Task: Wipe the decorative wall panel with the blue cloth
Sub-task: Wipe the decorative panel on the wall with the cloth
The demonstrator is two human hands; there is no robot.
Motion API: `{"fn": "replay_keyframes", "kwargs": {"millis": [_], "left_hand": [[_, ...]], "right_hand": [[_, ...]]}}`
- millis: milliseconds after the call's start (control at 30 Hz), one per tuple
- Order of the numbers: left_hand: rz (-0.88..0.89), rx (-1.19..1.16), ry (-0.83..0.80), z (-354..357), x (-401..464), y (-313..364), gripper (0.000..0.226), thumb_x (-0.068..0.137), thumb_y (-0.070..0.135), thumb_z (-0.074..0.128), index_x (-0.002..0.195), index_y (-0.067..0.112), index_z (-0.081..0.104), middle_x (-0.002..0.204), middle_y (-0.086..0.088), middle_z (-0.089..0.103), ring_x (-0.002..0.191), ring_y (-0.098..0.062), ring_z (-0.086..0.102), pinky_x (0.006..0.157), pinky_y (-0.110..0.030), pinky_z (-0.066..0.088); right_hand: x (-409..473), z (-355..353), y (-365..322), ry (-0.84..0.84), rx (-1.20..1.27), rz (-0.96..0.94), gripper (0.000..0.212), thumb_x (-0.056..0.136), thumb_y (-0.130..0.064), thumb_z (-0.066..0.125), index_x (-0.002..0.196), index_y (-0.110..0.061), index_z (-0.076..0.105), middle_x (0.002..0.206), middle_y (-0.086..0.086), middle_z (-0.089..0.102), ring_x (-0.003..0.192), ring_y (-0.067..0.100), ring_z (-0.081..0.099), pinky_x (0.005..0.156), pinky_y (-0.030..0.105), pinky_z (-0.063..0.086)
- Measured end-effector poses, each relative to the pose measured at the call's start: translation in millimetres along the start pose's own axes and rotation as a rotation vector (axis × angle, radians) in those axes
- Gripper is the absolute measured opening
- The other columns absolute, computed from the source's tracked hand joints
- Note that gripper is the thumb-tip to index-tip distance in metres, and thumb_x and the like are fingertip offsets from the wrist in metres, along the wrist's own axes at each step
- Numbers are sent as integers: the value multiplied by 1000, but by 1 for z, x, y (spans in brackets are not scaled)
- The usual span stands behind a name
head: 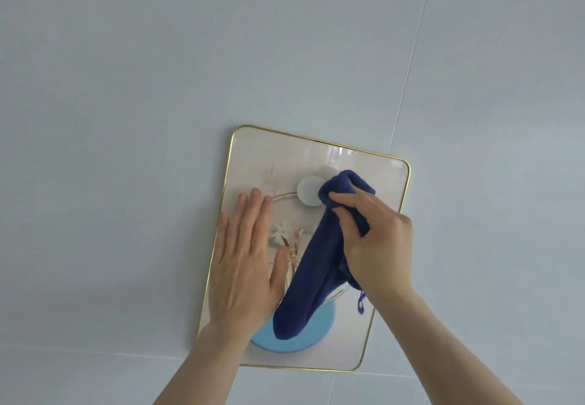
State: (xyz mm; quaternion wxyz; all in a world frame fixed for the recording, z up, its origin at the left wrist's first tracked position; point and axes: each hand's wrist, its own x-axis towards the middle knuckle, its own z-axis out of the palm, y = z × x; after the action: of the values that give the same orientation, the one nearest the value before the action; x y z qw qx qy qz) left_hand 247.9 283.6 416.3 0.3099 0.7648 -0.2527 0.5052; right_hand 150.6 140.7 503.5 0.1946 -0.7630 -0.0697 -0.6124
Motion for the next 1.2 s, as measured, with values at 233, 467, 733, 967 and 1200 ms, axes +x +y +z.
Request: {"fn": "replay_keyframes", "kwargs": {"millis": [233, 467, 733, 967, 1200], "left_hand": [[-99, 67, -54, 6, 4, -38, 103, 87, 62, 48, 164, 7, 7, 174, -9, 6, 162, -23, 6, 131, -42, 8], [-52, 8, -79, 16, 3, -55, 105, 84, 56, 52, 165, 10, 3, 175, -6, 2, 162, -19, 2, 131, -42, 9], [6, 14, -32, 24, 1, -60, 107, 88, 60, 57, 164, 8, 3, 174, -1, -3, 162, -21, 0, 132, -44, 6], [35, 37, -6, 27, 2, -65, 108, 87, 61, 60, 164, 5, 8, 174, -3, 1, 162, -24, 3, 132, -43, 3], [0, 41, -32, 25, 2, -64, 107, 87, 59, 60, 165, 10, 5, 174, 0, -1, 162, -18, 2, 132, -39, 2]], "right_hand": [[9, 53, -21, -177, -200, -366, 58, 88, 4, 66, 139, -21, 56, 123, -3, 69, 103, 22, 67, 69, 40, 61], [5, 79, 6, -108, -331, -526, 33, 100, -9, 61, 132, -11, 69, 133, 6, 70, 134, 28, 59, 103, 28, 50], [34, 97, 4, -103, -281, -638, 26, 100, 2, 60, 121, -6, 74, 126, 8, 73, 132, 29, 59, 113, 25, 44], [52, 95, 3, -163, -249, -733, 32, 98, 8, 59, 120, -9, 75, 130, 5, 73, 134, 27, 60, 114, 37, 49], [42, 83, 16, -163, -276, -745, 39, 93, 13, 63, 120, -12, 76, 129, 4, 73, 135, 25, 60, 112, 38, 51]]}}
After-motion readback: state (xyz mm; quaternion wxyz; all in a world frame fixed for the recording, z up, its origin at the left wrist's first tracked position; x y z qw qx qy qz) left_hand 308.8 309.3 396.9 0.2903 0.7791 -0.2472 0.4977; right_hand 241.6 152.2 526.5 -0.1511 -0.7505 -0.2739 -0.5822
